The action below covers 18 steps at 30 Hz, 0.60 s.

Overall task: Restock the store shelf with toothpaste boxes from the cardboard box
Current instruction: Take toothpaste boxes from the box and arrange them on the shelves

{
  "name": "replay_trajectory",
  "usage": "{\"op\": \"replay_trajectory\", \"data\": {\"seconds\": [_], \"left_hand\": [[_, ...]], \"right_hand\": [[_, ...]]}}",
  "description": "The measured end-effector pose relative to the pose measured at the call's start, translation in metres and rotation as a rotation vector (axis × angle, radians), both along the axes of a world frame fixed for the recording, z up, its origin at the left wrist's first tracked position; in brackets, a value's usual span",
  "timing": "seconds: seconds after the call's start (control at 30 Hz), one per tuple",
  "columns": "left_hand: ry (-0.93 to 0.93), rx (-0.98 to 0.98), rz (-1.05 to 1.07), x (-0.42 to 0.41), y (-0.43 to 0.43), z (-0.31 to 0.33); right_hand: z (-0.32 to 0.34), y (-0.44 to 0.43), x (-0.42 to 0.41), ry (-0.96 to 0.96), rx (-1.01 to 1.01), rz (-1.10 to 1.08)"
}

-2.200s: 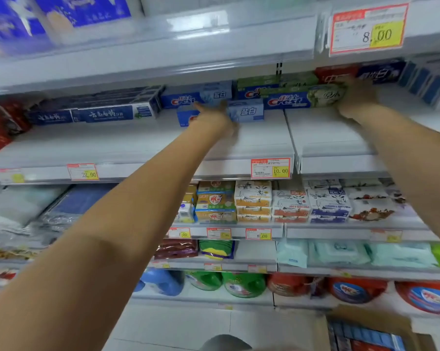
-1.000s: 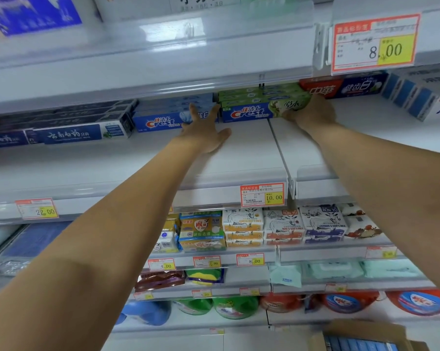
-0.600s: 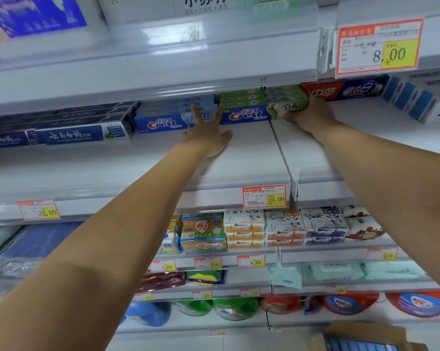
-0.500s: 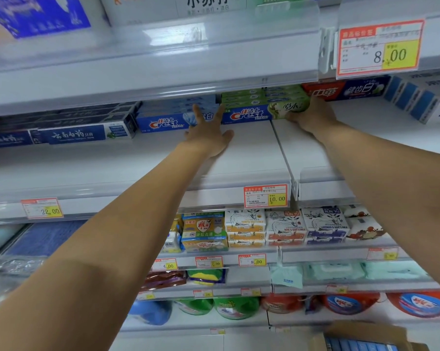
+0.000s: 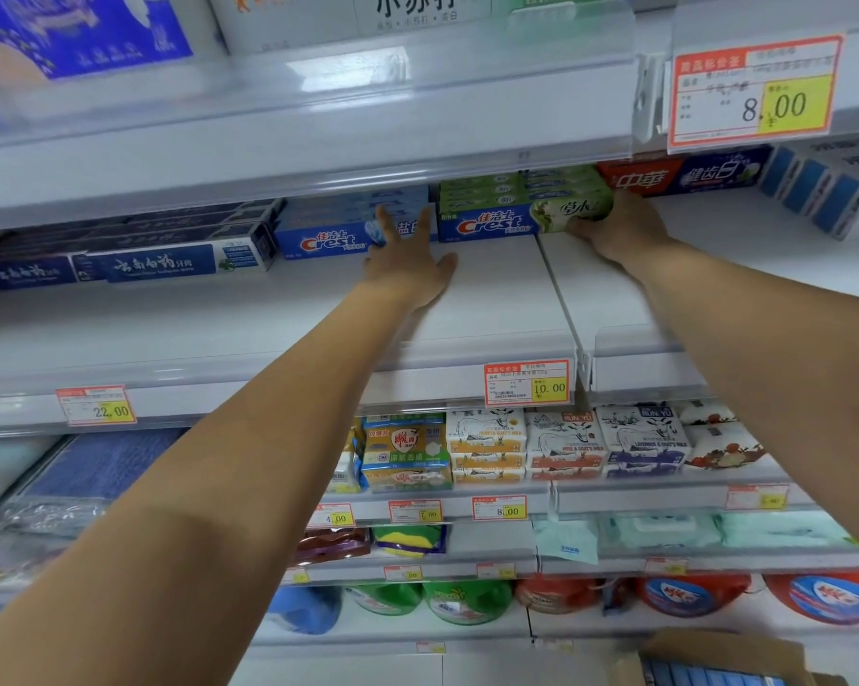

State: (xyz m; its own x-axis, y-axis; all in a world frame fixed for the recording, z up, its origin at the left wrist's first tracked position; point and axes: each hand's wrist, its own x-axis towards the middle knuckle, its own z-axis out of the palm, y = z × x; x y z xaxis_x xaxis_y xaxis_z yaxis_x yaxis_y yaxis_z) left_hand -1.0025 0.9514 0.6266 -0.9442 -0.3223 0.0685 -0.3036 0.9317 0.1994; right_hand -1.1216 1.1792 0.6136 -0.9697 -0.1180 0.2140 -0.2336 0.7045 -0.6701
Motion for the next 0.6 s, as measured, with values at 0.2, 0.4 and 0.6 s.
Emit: {"op": "replay_trajectory", "data": {"seconds": [0.2,0.4,0.6], "left_hand": [[0.003,0.055,0.053,0.0023,0.0008,0.0032],[0.061,-0.045,0.067,0.0018,0.0017,0.0078],[0.037,-0.088,-0.034,-0.002,0.001,0.0085]], "right_hand": [[-0.0021,0.0013,-0.003,0.007,0.001,-0.002],[-0.0039,0.0013,-0.0051,0.014,0.021,-0.015],[-0.0065,0.0014,-0.0076,0.035,0.048,-0.027]]}}
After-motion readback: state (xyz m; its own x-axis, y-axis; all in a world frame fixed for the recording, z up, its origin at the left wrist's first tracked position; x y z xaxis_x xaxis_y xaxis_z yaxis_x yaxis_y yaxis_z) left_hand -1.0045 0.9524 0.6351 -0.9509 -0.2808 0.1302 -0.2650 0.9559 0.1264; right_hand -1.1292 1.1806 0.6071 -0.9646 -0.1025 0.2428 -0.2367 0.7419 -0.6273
